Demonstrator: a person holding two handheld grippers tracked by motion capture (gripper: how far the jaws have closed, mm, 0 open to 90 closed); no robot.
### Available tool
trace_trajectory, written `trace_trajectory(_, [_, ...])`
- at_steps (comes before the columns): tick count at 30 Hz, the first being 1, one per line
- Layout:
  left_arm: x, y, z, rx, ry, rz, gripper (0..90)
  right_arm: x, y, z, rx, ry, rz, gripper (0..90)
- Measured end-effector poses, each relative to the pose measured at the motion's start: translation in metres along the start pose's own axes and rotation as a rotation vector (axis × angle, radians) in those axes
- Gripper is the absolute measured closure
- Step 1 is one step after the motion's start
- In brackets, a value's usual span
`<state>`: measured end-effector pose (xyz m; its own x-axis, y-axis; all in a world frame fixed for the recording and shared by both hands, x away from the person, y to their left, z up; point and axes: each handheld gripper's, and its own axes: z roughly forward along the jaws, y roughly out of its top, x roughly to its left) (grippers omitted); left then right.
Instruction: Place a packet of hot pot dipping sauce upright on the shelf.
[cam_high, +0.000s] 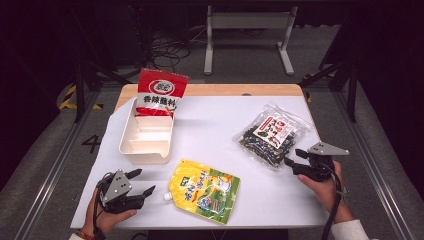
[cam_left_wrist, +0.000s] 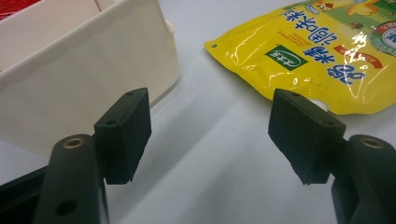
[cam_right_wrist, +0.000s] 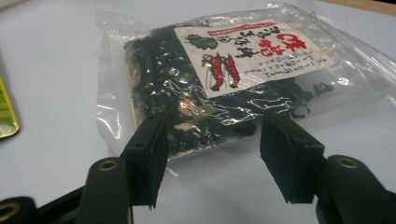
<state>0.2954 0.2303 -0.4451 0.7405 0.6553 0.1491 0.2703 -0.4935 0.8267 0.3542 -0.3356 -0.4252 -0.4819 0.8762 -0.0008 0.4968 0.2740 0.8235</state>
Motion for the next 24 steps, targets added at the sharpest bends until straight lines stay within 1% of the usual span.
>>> trace_trajectory(2, [0.000,0.000,0.002,0.003,-0.006,-0.004,29.8,-0.003,-0.001,0.003,0.007,-0.009,0.010,39.5])
trace_trajectory(4, [0.001,0.000,0.004,0.004,-0.013,-0.011,29.0,-0.007,-0.001,0.007,0.017,-0.027,0.023,36.1])
trace_trajectory(5, [0.001,0.000,0.005,0.002,-0.016,-0.017,28.8,-0.010,-0.002,0.009,0.015,-0.037,0.038,35.0])
trace_trajectory(7, [0.002,0.000,0.006,-0.001,-0.023,-0.025,28.5,-0.019,-0.002,0.013,0.004,-0.062,0.096,32.4])
trace_trajectory(8, [0.002,0.001,0.006,-0.008,-0.037,-0.033,28.2,-0.022,-0.002,0.015,0.002,-0.068,0.120,31.6])
trace_trajectory(9, [0.002,0.002,0.006,-0.013,-0.041,-0.036,27.9,-0.028,-0.002,0.018,-0.004,-0.067,0.161,30.4])
trace_trajectory(12, [0.001,0.003,0.008,-0.014,-0.054,-0.039,26.4,-0.038,-0.002,0.025,-0.003,-0.081,0.219,27.2])
trace_trajectory(13, [0.001,0.004,0.009,-0.013,-0.058,-0.036,25.9,-0.042,-0.002,0.029,-0.001,-0.073,0.253,26.8])
trace_trajectory(15, [0.000,0.004,0.012,-0.005,-0.066,-0.034,25.6,-0.048,-0.002,0.036,0.006,-0.065,0.289,25.2])
trace_trajectory(17, [-0.001,0.005,0.014,0.003,-0.071,-0.032,24.9,-0.050,-0.001,0.044,0.025,-0.060,0.311,22.4])
trace_trajectory(19, [-0.003,0.005,0.015,0.006,-0.078,-0.026,24.8,-0.052,0.001,0.047,0.017,-0.042,0.325,21.9])
trace_trajectory(20, [-0.003,0.005,0.015,0.006,-0.078,-0.026,24.5,-0.053,0.002,0.049,0.025,-0.026,0.343,21.4])
trace_trajectory(21, [-0.004,0.005,0.016,0.011,-0.086,-0.024,24.5,-0.053,0.002,0.049,0.025,-0.026,0.343,21.4])
trace_trajectory(23, [-0.005,0.006,0.018,0.017,-0.094,-0.017,24.1,-0.054,0.004,0.055,0.044,0.016,0.368,19.1])
trace_trajectory(24, [-0.006,0.007,0.019,0.021,-0.095,-0.013,24.0,-0.054,0.005,0.056,0.046,0.016,0.369,18.9])
